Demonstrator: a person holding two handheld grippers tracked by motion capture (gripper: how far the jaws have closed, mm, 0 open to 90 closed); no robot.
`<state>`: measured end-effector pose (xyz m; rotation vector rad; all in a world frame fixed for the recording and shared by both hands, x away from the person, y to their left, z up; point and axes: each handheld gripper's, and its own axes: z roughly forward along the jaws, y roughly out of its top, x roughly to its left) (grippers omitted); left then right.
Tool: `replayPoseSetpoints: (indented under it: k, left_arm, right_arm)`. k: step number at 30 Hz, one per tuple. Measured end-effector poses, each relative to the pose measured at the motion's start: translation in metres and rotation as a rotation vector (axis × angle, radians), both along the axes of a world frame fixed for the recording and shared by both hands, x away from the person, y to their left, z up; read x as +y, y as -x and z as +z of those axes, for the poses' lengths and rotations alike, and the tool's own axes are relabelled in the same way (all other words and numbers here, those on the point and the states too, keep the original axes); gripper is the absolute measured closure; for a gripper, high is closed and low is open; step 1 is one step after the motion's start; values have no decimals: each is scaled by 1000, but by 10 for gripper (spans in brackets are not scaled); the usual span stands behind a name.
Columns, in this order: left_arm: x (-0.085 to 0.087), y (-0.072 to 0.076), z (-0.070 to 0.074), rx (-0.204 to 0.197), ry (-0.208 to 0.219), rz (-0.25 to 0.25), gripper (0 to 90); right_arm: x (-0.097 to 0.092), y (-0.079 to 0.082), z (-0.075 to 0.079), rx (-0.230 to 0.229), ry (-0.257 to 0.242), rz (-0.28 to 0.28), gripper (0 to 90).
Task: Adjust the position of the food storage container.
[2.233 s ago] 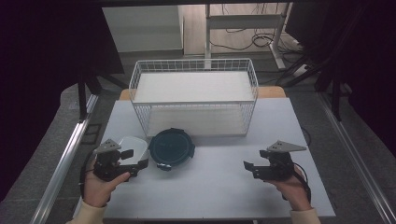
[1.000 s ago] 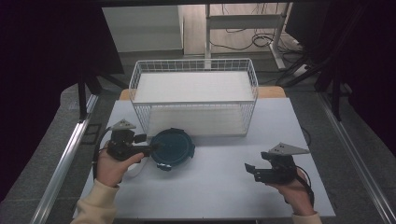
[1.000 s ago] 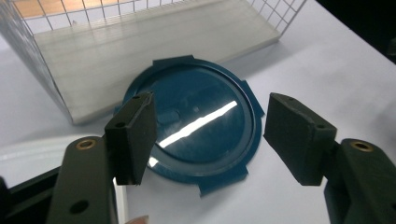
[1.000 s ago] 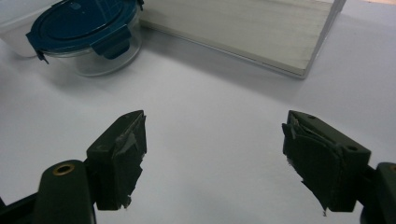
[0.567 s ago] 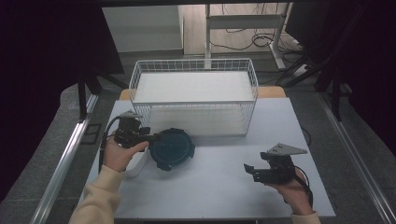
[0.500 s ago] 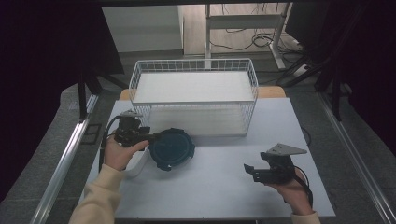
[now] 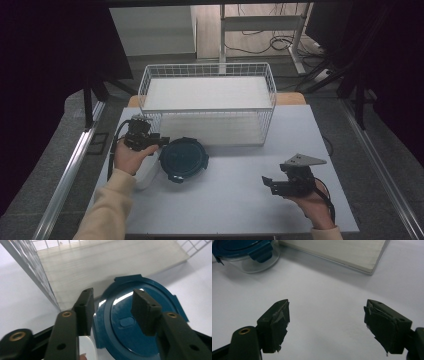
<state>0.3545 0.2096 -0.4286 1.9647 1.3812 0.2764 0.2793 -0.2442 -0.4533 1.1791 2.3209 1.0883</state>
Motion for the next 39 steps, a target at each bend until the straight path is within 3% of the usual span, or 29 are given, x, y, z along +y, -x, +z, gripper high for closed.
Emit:
replayPoseSetpoints:
  k: [6, 9, 14, 18, 21, 25, 39]
  left_arm:
    - [-1, -8, -7, 19, -35, 1, 673]
    - [-1, -11, -10, 29, -28, 9, 747]
    - [-6, -15, -16, 45, -66, 0, 841]
    - [-7, -18, -19, 44, -87, -1, 863]
    - [-8, -20, -22, 36, -79, 12, 877]
    - [-11, -24, -28, 60, -104, 7, 883]
    - [-13, -28, -36, 59, -164, 32, 885]
  right_arm:
    - [0, 0, 0, -1, 4, -8, 203]
    - [-1, 0, -1, 3, 8, -13, 203]
    - [1, 0, -2, 8, 19, -13, 203]
    - [2, 0, -3, 9, 23, -8, 203]
    - [3, 0, -4, 11, 31, -6, 203]
    - [3, 0, -4, 21, 37, -17, 202]
    - [3, -1, -7, 29, 46, -13, 202]
